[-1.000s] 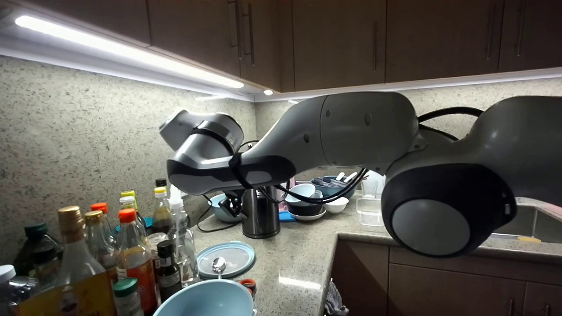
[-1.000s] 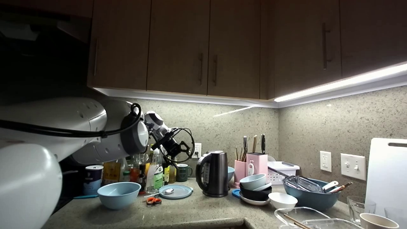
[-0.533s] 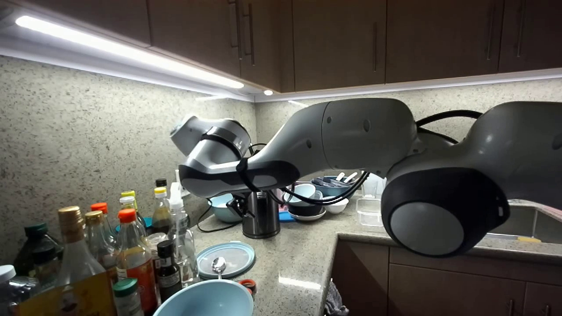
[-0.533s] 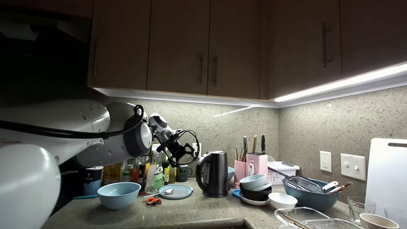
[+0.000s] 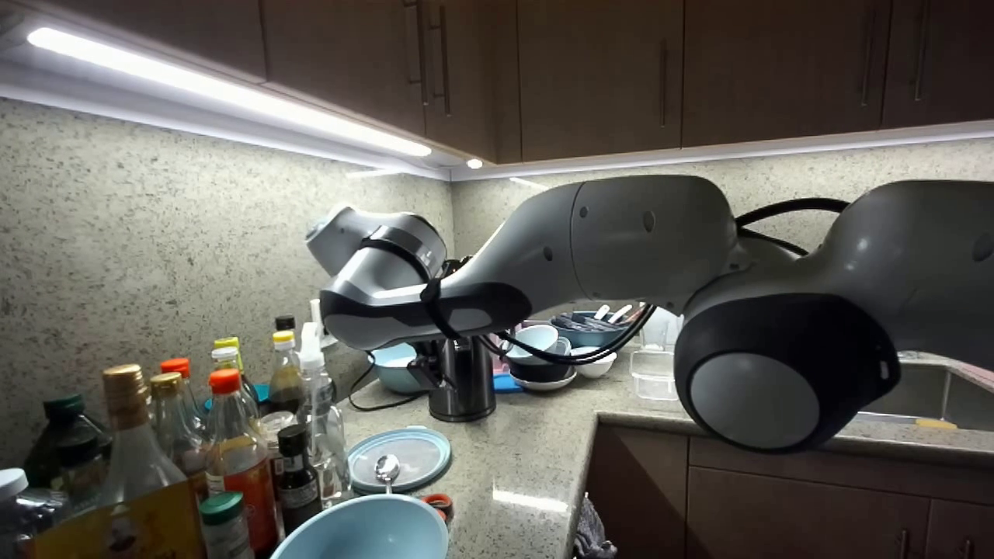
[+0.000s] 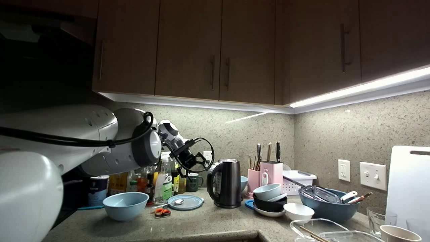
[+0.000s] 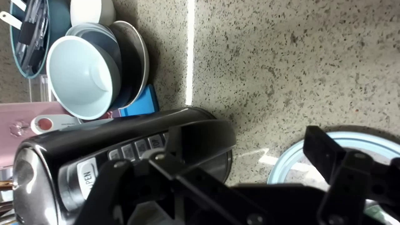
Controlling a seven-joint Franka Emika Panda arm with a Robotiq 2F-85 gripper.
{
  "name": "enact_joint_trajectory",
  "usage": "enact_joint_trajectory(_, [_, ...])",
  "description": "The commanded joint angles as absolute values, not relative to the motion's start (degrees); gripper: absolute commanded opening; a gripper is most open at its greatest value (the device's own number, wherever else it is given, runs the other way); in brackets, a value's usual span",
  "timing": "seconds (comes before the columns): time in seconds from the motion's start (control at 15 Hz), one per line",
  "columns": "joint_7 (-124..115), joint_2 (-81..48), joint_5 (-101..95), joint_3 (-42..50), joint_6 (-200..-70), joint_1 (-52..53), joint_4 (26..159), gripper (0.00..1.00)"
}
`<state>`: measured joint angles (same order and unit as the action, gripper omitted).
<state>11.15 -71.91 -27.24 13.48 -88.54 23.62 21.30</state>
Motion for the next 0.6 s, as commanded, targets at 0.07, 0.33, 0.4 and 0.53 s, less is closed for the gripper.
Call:
enact_joint_trajectory(0.07, [12.3, -72.1, -26.9, 13.9, -88.2, 23.4, 21.1, 1.0])
enact_joint_trajectory(0.33, [11.8, -72.2, -28.6, 15.3, -91.3, 23.5, 20.8, 1.0])
enact_joint_trajectory(0.4, [11.8, -71.8, -28.8, 15.7, -92.4, 23.6, 21.3, 1.0])
enact_joint_trajectory(0.53, [12.5, -71.4, -28.9, 16.4, -94.0, 23.3, 21.3, 1.0])
